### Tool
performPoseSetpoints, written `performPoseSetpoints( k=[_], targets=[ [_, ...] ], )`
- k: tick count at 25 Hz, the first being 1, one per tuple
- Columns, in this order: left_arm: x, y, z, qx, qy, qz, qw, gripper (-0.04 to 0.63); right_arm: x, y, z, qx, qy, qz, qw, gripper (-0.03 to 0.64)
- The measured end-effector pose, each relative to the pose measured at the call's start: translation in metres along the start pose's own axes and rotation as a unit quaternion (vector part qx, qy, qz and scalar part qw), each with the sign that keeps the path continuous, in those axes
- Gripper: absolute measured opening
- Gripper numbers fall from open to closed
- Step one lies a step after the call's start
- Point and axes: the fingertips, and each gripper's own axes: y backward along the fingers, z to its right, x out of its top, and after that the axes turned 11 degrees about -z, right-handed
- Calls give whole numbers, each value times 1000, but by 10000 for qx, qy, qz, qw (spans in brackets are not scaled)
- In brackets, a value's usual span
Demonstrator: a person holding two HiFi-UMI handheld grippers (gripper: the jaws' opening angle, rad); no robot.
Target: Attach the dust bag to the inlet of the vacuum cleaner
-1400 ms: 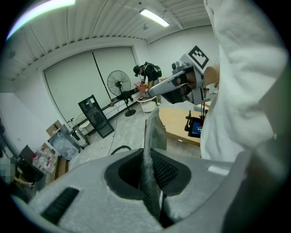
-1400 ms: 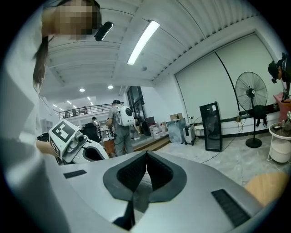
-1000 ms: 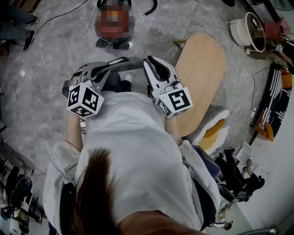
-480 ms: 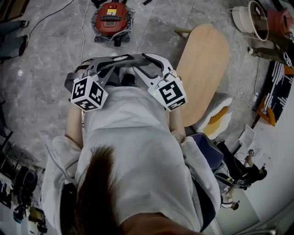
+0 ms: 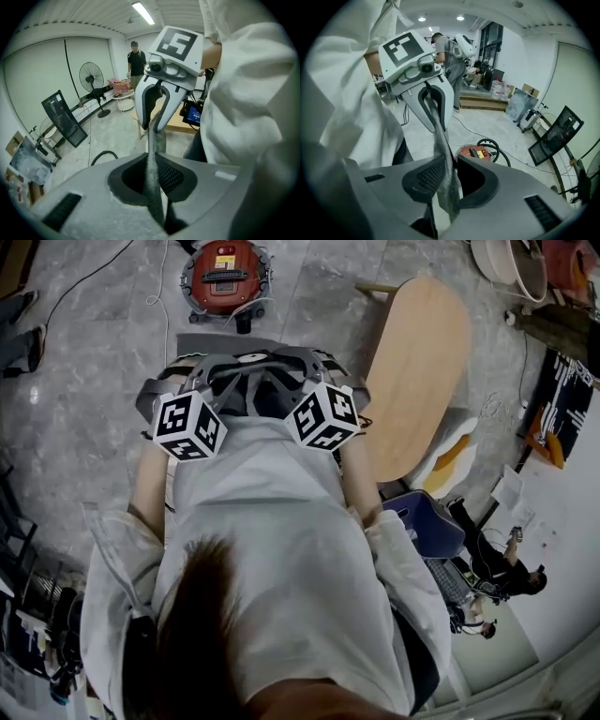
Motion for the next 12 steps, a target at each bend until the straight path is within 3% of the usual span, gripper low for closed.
performPoseSetpoints(
  k=[6, 12],
  targets=[
    [-22, -19, -14, -33, 87, -34, 10000, 41, 2, -32, 4, -128, 236, -521, 9983, 45],
    [-50, -63, -17, -170, 656, -235, 9974, 43, -12, -78, 7, 177, 565, -933, 9939, 38]
  ],
)
